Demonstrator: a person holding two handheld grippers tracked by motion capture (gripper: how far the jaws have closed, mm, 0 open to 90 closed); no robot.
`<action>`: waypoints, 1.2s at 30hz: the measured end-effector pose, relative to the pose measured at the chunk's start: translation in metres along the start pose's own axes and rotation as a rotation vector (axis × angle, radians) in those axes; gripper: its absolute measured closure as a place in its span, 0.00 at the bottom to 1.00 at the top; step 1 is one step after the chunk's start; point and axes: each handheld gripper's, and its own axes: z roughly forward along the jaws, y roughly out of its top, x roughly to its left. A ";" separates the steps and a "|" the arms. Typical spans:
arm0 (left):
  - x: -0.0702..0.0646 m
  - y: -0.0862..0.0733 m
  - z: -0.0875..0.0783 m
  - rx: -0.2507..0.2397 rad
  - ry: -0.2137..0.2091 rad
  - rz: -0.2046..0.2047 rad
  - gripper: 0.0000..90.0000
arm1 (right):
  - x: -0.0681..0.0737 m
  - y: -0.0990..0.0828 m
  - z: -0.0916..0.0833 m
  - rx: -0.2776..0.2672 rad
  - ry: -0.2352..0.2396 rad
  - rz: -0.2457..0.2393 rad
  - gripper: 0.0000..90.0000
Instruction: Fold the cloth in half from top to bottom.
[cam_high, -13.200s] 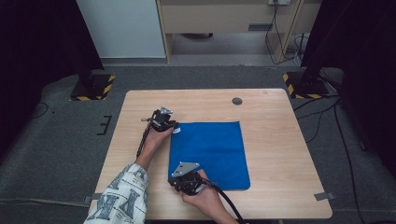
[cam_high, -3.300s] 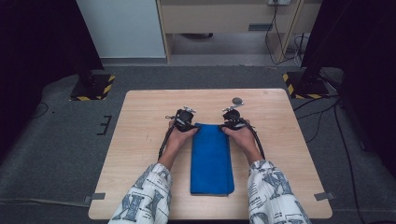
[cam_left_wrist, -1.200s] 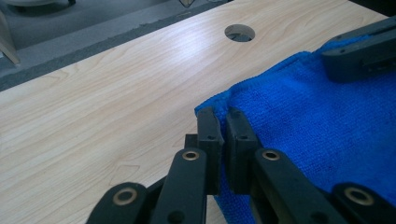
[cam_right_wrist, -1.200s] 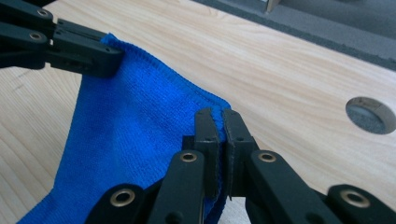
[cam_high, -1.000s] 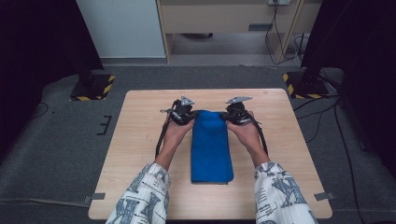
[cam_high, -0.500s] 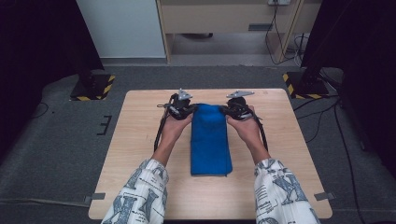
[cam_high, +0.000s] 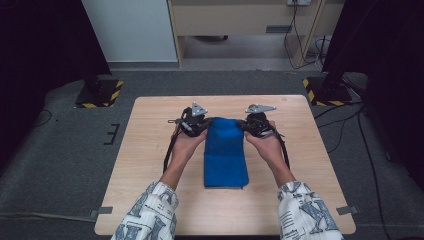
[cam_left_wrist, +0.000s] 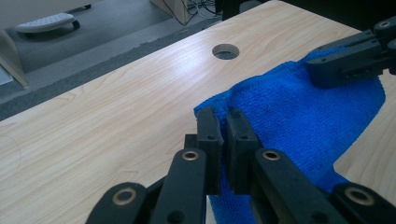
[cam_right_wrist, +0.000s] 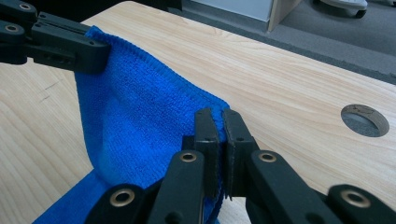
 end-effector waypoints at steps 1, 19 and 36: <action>-0.001 0.000 -0.002 -0.003 -0.001 0.001 0.95 | 0.000 0.000 -0.001 -0.001 0.002 -0.005 0.96; -0.011 -0.003 -0.011 -0.006 -0.002 -0.004 0.95 | 0.005 -0.003 -0.017 -0.024 0.017 -0.025 0.96; -0.016 -0.013 -0.018 -0.011 -0.017 -0.021 0.95 | 0.012 -0.009 -0.025 -0.023 0.034 -0.046 0.96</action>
